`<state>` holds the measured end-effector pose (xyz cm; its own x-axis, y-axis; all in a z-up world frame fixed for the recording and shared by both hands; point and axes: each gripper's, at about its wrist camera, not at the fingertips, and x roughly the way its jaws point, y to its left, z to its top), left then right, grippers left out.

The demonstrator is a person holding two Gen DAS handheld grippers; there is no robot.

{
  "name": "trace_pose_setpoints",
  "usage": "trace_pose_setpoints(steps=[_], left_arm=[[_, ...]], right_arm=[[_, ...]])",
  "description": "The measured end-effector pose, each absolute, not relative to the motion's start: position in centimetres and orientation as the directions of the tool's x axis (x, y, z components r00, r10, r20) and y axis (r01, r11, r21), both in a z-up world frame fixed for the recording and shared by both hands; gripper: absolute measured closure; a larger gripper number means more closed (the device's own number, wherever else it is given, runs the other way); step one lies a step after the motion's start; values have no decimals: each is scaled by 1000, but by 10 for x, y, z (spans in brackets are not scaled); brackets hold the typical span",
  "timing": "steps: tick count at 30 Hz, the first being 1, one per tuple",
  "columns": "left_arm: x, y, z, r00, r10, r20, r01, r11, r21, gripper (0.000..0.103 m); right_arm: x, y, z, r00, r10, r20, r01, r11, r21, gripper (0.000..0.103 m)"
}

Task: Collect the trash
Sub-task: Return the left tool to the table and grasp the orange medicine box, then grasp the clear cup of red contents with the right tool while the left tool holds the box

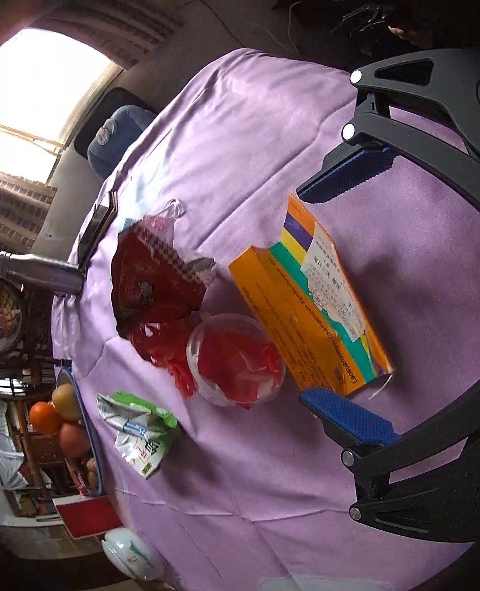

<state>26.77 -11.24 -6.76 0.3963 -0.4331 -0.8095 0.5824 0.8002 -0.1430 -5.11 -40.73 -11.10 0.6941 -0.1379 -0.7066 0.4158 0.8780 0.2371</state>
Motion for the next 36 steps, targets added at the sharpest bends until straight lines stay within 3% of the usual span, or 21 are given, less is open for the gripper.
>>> trace_pose_setpoints(steps=[4, 10, 14, 19, 20, 21, 24, 29, 36], left_arm=[[237, -140, -65, 298, -516, -803, 695, 694, -188, 7], [209, -173, -75, 371, -407, -835, 771, 635, 33, 6], [233, -171, -78, 375, -390, -841, 737, 675, 16, 6], [265, -161, -82, 306, -439, -845, 659, 738, -144, 8], [264, -161, -81, 309, -444, -841, 666, 732, -141, 16], [257, -163, -79, 321, -442, -838, 677, 725, -123, 32], [238, -169, -74, 349, -447, -824, 720, 691, -70, 44], [232, -137, -48, 439, -499, -747, 683, 726, -83, 47], [271, -45, -23, 567, -441, -696, 513, 850, -121, 47]], right_arm=[[-51, -405, -108, 699, -140, -701, 409, 882, 232, 17], [-51, -406, -106, 710, -136, -691, 408, 879, 246, 17], [-48, -405, -110, 707, -114, -698, 401, 878, 262, 17], [-43, -396, -108, 714, -107, -692, 372, 895, 245, 17], [-42, -394, -107, 716, -110, -689, 367, 900, 237, 17], [-41, -392, -106, 718, -114, -687, 362, 904, 228, 17], [-37, -385, -103, 720, -117, -684, 348, 914, 210, 19], [-16, -370, -89, 732, -76, -678, 287, 936, 205, 23], [56, -326, -53, 774, 90, -627, 78, 969, 235, 23]])
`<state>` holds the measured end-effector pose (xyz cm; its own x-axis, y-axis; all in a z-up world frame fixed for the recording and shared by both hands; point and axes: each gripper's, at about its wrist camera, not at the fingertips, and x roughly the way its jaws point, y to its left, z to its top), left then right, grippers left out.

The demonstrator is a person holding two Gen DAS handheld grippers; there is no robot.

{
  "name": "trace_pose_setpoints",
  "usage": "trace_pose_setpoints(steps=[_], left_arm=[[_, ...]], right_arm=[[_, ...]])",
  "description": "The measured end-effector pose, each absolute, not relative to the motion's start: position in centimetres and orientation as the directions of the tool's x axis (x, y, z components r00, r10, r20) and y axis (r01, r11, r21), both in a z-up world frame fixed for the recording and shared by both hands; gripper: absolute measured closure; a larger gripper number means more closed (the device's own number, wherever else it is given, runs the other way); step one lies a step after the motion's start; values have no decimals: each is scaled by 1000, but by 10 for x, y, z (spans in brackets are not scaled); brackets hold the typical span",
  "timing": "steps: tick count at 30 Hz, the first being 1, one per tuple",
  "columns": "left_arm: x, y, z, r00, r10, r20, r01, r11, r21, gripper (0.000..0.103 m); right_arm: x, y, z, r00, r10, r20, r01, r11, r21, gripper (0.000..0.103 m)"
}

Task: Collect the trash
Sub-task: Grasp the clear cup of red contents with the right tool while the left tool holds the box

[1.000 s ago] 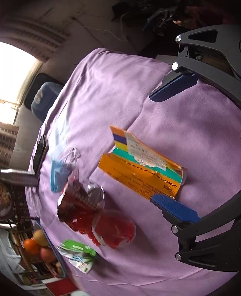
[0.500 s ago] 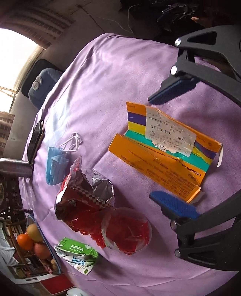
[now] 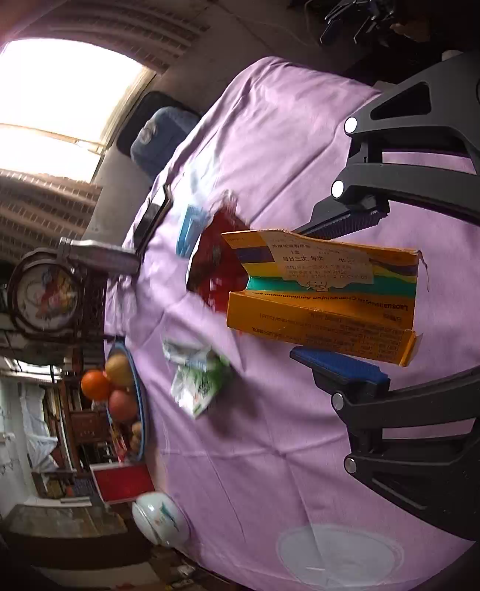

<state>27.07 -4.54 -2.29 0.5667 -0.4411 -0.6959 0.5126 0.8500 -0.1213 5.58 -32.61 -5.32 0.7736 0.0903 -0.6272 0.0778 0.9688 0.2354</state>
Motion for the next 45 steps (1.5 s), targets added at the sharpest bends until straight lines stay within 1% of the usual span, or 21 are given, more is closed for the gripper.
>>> trace_pose_setpoints(steps=[4, 6, 7, 9, 12, 14, 17, 22, 24, 25, 26, 28, 29, 30, 34, 36, 40, 45], left_arm=[[291, -6, -41, 584, -376, -719, 415, 900, -134, 47], [301, 5, -54, 574, -339, -745, 366, 921, -137, 47], [306, 10, -57, 559, -333, -760, 339, 927, -157, 47], [310, 13, -58, 543, -363, -757, 331, 921, -204, 47], [307, 8, -59, 546, -344, -763, 335, 925, -178, 47], [302, 5, -58, 558, -339, -757, 344, 925, -160, 47], [300, 6, -57, 571, -325, -754, 341, 929, -143, 47], [309, 15, -61, 536, -351, -768, 315, 927, -203, 47], [312, 18, -62, 523, -362, -772, 307, 925, -225, 47], [313, 19, -63, 516, -368, -774, 305, 923, -236, 47], [314, 19, -63, 511, -372, -775, 305, 921, -242, 47], [313, 20, -64, 508, -376, -775, 304, 920, -247, 47], [313, 19, -64, 508, -375, -775, 304, 920, -246, 47], [313, 18, -64, 508, -374, -776, 307, 920, -243, 47], [311, 16, -62, 521, -364, -772, 315, 923, -223, 47], [311, 17, -62, 521, -371, -768, 315, 921, -230, 47], [308, 17, -59, 529, -389, -754, 337, 912, -235, 47], [287, 5, -49, 592, -375, -713, 396, 906, -148, 47]], right_arm=[[105, -292, -41, 771, 167, -614, -21, 971, 237, 23], [130, -275, -36, 762, 196, -617, -65, 971, 228, 24], [141, -264, -35, 756, 207, -621, -84, 972, 222, 25], [161, -247, -32, 744, 226, -629, -115, 970, 213, 28], [191, -217, -35, 705, 300, -643, -192, 953, 234, 33], [209, -197, -40, 679, 321, -661, -229, 947, 225, 37], [237, -173, -44, 658, 322, -681, -258, 946, 198, 39], [286, -157, -41, 674, 272, -687, -242, 960, 143, 39], [302, -152, -49, 646, 264, -717, -242, 961, 136, 37], [308, -149, -55, 629, 241, -739, -231, 966, 119, 38], [314, -148, -60, 595, 241, -766, -227, 966, 128, 39], [320, -152, -66, 563, 248, -788, -198, 967, 163, 39], [321, -155, -68, 553, 240, -798, -182, 969, 165, 45], [322, -157, -70, 545, 243, -802, -172, 969, 177, 46], [304, -163, -63, 578, 278, -767, -172, 960, 219, 46], [282, -167, -52, 607, 309, -732, -192, 951, 242, 46], [231, -182, -29, 678, 320, -662, -204, 947, 249, 46], [169, -222, -18, 738, 295, -607, -137, 946, 294, 46]])
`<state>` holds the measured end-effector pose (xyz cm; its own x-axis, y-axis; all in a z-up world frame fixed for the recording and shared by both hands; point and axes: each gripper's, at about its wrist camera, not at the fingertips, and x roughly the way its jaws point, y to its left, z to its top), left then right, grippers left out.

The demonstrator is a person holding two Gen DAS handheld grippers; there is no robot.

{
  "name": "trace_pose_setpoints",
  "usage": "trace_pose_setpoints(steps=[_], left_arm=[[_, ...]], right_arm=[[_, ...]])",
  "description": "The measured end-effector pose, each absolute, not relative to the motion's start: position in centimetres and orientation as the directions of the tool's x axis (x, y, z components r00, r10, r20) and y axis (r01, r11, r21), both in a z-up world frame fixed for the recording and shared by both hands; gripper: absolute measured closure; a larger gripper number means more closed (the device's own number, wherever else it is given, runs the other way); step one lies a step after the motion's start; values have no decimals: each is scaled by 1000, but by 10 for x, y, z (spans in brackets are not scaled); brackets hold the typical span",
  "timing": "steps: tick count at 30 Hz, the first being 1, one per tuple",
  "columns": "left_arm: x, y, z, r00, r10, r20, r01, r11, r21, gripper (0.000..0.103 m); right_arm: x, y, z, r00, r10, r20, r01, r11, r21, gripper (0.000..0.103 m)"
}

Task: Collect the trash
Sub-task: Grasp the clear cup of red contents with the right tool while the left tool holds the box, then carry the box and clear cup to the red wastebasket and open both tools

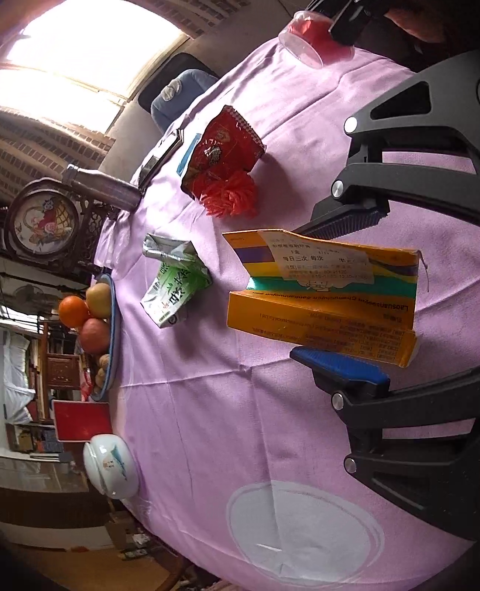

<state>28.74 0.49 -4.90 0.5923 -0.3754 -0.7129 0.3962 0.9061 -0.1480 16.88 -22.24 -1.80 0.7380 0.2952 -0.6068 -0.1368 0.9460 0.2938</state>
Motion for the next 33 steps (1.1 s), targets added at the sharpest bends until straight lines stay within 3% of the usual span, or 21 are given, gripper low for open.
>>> trace_pose_setpoints(steps=[5, 20, 33], left_arm=[[256, -4, -40, 581, -460, -672, 438, 872, -219, 47], [154, -137, -3, 520, -570, -636, 661, 741, -123, 47], [72, -332, -62, 214, -667, -713, 881, 448, -154, 47]], right_arm=[[122, -267, -15, 771, 223, -597, -48, 954, 295, 46], [-6, -391, -46, 819, 31, -573, 225, 901, 370, 46], [-122, -496, -114, 718, -203, -665, 546, 757, 359, 46]])
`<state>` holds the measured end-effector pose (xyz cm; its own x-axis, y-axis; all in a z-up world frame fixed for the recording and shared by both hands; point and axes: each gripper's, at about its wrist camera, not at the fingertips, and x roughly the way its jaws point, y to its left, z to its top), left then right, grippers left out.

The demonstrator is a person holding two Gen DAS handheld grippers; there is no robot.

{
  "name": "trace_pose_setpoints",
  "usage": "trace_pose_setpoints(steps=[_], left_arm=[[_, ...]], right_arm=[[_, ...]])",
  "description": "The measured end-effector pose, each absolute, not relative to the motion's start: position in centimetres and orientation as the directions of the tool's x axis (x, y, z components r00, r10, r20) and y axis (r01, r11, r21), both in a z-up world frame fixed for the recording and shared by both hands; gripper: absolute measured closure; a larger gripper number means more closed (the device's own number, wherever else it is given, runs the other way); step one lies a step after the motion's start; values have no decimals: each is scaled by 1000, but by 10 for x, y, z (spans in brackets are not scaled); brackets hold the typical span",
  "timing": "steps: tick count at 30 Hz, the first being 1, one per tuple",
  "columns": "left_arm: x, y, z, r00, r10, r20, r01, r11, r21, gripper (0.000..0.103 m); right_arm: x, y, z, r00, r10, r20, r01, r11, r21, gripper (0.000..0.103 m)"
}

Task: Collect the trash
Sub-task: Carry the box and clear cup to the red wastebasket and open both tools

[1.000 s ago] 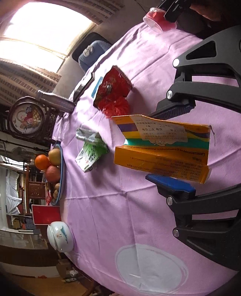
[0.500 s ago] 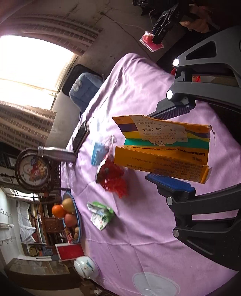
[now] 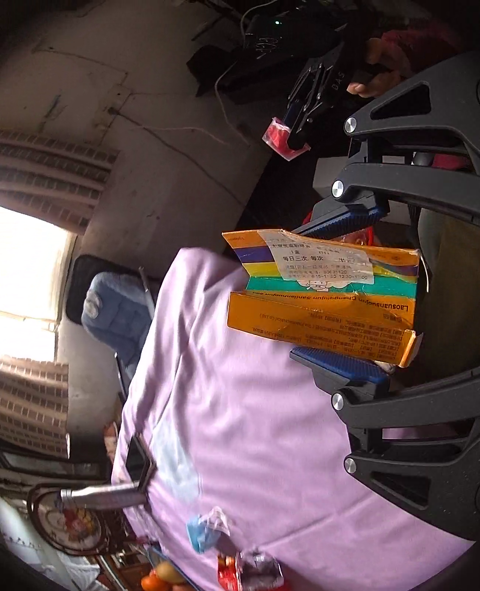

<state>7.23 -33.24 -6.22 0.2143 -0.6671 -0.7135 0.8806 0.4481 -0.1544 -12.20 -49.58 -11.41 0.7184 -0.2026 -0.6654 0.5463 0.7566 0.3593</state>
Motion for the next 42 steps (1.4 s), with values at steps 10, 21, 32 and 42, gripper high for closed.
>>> trace_pose_setpoints(steps=[10, 21, 32, 42], left_arm=[[41, -430, -134, 29, -595, -803, 910, 349, -226, 47], [40, -442, -147, -13, -533, -846, 922, 322, -217, 47], [14, -500, -174, -50, -472, -880, 953, 242, -184, 36], [10, -495, -180, 81, -471, -879, 946, 313, -80, 10]], right_arm=[[-127, -552, -211, 606, -133, -785, 641, 665, 382, 46], [-154, -583, -251, 600, -136, -788, 707, 551, 443, 37], [-187, -594, -243, 607, -184, -773, 737, 494, 461, 34], [-191, -588, -238, 607, -190, -772, 737, 499, 456, 33]])
